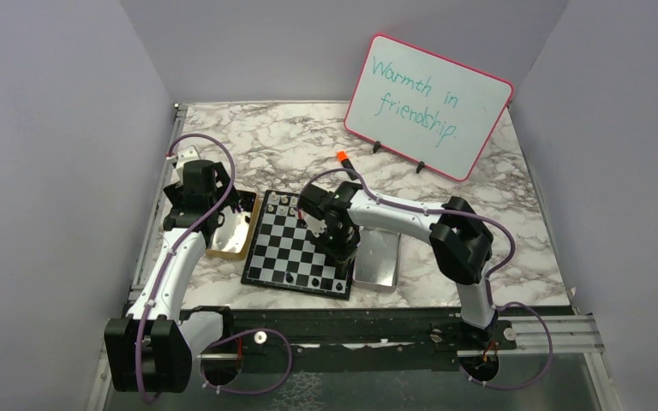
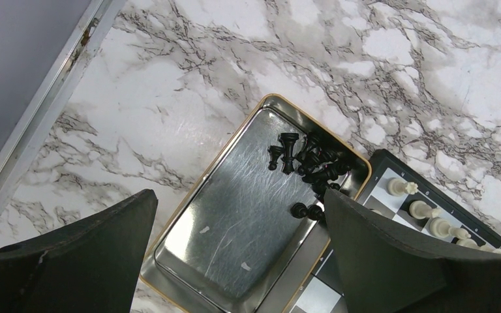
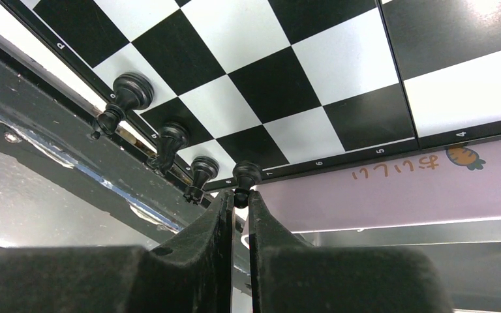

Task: Set up the chess pieces on the board
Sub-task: Place the chess piece on the chessboard.

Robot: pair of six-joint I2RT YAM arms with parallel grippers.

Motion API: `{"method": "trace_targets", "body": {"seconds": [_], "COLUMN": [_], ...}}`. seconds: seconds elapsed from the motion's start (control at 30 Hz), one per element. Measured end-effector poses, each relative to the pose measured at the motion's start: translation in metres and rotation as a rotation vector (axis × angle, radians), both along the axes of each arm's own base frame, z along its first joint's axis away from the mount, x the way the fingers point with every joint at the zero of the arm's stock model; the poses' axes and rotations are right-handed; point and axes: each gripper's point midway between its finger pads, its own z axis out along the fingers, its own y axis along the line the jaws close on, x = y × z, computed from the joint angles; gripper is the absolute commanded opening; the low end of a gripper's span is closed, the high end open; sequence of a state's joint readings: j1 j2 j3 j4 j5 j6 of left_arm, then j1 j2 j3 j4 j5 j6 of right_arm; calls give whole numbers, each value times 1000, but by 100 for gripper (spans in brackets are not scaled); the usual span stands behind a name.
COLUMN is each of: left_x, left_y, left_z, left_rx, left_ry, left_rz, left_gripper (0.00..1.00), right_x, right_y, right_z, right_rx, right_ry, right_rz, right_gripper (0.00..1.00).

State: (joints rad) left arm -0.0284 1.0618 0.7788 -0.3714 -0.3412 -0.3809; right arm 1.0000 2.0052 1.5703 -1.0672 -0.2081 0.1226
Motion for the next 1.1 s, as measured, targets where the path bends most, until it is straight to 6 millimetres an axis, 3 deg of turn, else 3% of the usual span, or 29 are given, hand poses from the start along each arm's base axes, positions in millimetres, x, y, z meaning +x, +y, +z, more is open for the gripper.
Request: {"method": "trace_targets", "body": {"seconds": [1.0, 1.1], "left_x": [-2, -2], "left_y": [0, 0], "left_z": [-2, -2], "left_rx": [0, 1], "left_ry": [13, 13], "left_rz": [0, 0], "left_gripper": [99, 99], "right_x": [-6, -6], "right_y": [2, 1], "right_z": [-13, -13], "right_rx": [-11, -14], "right_ry": [49, 46], "right_rz": [1, -4], "right_gripper": [24, 33]}}
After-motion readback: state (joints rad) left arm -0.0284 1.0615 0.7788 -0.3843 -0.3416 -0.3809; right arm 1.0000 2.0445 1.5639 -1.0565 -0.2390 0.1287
